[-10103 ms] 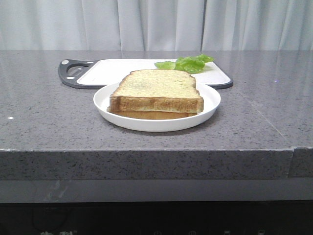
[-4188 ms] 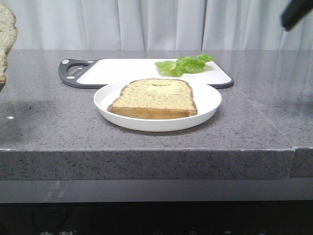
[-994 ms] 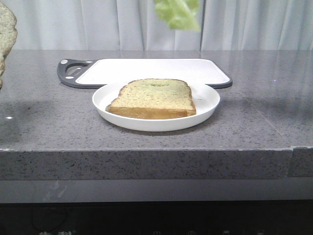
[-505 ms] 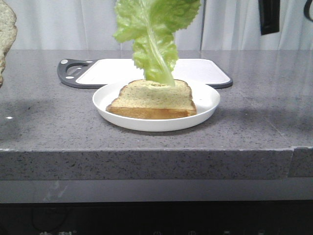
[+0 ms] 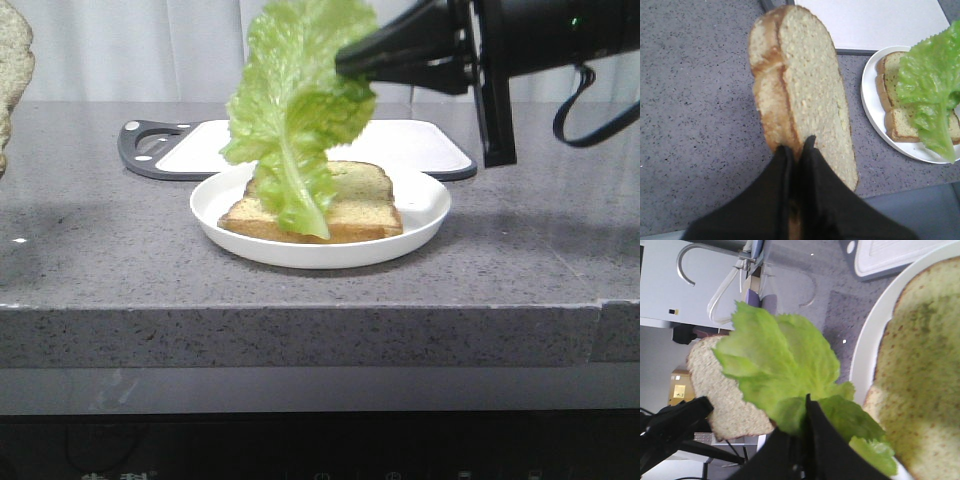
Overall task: Left arm grabs bread, right arm adds lettuce
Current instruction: 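Lower the lettuce onto the bread and open the right gripper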
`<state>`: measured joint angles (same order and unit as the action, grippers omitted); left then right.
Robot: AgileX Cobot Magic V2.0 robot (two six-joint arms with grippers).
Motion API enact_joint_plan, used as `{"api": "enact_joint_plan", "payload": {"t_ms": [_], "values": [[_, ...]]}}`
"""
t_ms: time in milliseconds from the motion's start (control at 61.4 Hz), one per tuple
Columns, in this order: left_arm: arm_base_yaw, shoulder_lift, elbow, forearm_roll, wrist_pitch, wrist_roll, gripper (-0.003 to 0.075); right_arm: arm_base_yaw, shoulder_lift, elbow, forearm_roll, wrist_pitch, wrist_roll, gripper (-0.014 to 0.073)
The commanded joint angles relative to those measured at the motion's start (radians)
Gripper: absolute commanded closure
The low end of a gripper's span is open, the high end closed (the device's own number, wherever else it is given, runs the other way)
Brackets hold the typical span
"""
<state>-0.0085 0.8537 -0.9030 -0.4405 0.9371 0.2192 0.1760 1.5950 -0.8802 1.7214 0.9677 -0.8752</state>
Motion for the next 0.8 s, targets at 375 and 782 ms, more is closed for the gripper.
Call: {"api": "enact_joint_plan", "payload": {"t_ms": [375,782], "values": [[0.003,-0.007,-0.030,-0.032,-0.068,0.003,0.0741,-0.001,-0.026,-0.022,-0.054,-0.174,-0.039,0.0389],[0.003,-0.007,-0.030,-0.066,-0.059,0.003,0.0741,-0.003,-0.043,-0.045,-0.174,-0.205,-0.090,0.0193]]}}
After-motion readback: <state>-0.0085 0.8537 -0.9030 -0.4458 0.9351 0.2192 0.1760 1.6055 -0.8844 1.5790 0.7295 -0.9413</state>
